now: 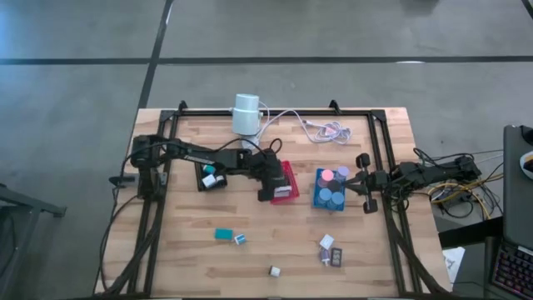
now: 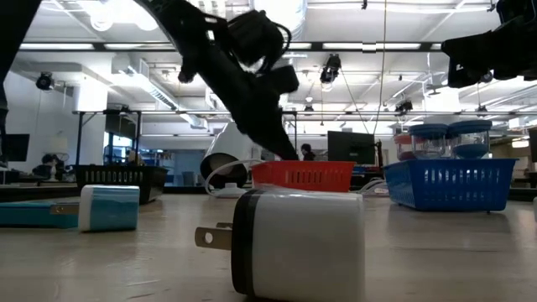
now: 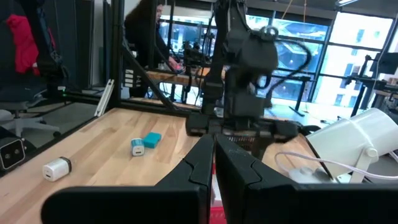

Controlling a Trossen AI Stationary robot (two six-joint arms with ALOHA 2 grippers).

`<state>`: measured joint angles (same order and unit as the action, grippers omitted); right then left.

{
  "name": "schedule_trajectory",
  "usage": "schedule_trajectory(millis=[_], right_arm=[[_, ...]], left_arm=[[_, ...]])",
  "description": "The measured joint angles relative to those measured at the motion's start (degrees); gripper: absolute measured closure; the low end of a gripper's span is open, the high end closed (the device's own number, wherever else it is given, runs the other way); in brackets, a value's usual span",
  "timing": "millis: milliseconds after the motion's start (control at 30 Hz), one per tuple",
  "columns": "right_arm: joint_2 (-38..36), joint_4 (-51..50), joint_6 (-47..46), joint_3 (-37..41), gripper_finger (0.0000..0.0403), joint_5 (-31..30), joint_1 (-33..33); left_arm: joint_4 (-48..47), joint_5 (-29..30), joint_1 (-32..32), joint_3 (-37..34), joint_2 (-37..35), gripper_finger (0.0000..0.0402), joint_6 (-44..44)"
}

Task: Pick & Place Office items
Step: Put the purple charger adapter into the black bin

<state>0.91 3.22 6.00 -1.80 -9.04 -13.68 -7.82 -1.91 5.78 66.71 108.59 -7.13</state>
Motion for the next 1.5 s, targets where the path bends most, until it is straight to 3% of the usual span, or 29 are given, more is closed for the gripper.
schedule_trajectory(millis=[200, 400, 533, 733, 933, 1100, 1500], right_arm=[[-0.02, -0.01, 0.00, 0.00, 0.0390, 0.00, -0.01], [-0.04, 0.01, -0.01, 0.02, 0.0390, -0.02, -0.01], [-0.04, 0.02, -0.92, 0.02, 0.0390, -0.04, 0.01], [-0.04, 0.48, -1.07, 0.02, 0.0390, -0.04, 0.00], [-0.04, 0.58, -1.07, 0.02, 0.0390, -0.04, -0.01], [-0.02, 0.57, -0.99, 0.02, 0.0390, -0.05, 0.00], [-0.02, 0.57, -1.05, 0.02, 0.0390, -0.07, -0.01]], left_arm=[[-3.40, 0.02, -0.17, -1.53, -10.42, 0.0171, -4.88], [7.33, 0.02, -0.37, -16.19, -27.67, 0.0204, -3.78], [18.58, 2.10, -0.35, -29.92, -40.19, 0.0260, 0.55], [25.05, 2.35, -0.35, -44.45, -57.79, 0.0388, 4.56], [24.87, 1.53, -0.35, -52.50, -73.80, 0.0399, 5.77], [24.20, 1.07, -0.33, -56.53, -83.01, 0.0400, 5.92], [22.54, 1.07, -0.31, -62.36, -89.72, 0.0401, 6.33]])
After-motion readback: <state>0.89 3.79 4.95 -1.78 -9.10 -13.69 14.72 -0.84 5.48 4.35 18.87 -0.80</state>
